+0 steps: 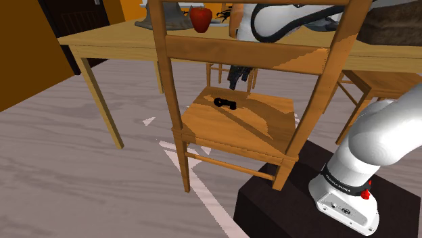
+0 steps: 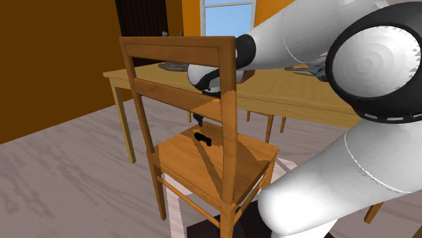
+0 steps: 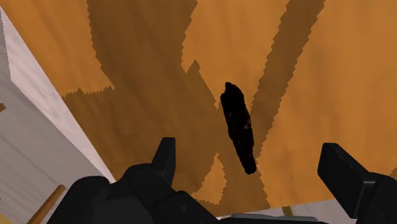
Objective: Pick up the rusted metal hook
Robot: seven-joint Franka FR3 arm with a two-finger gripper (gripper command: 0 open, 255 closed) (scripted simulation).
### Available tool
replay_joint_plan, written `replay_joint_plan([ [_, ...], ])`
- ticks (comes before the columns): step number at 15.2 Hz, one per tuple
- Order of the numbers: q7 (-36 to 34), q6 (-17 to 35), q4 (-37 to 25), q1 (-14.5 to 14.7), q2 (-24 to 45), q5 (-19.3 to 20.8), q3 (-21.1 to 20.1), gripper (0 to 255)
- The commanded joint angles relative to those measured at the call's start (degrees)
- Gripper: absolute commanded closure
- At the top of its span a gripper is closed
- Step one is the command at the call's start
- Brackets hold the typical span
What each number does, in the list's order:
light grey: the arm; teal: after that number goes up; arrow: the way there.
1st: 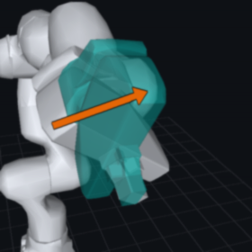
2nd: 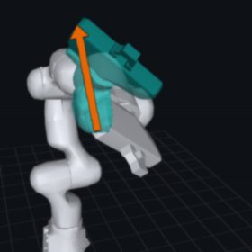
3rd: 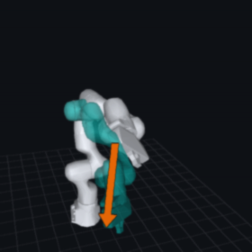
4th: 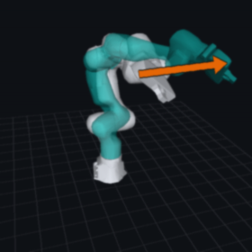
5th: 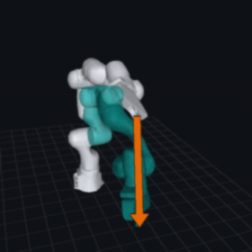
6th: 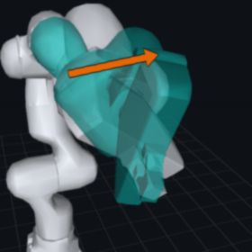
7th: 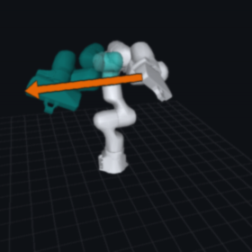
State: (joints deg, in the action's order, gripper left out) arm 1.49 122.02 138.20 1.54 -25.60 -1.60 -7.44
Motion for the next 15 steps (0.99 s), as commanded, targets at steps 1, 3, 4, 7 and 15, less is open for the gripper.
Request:
replay_joint_plan([
  [1,-1.4,3.8,-0.77,-0.34,4.46,1.4,-1.3,0],
  [3,-3.02,7.06,-1.53,-0.73,8.56,3.18,-2.47,0],
  [4,-3.93,8.6,-2.04,-0.96,10.68,4.23,-3.04,0],
  [7,-5.64,11.6,-2.53,-1.29,14.33,6.2,-3.85,0],
  [15,-6.89,16.89,0.06,-1.56,17.14,7.45,-4.12,0],
])
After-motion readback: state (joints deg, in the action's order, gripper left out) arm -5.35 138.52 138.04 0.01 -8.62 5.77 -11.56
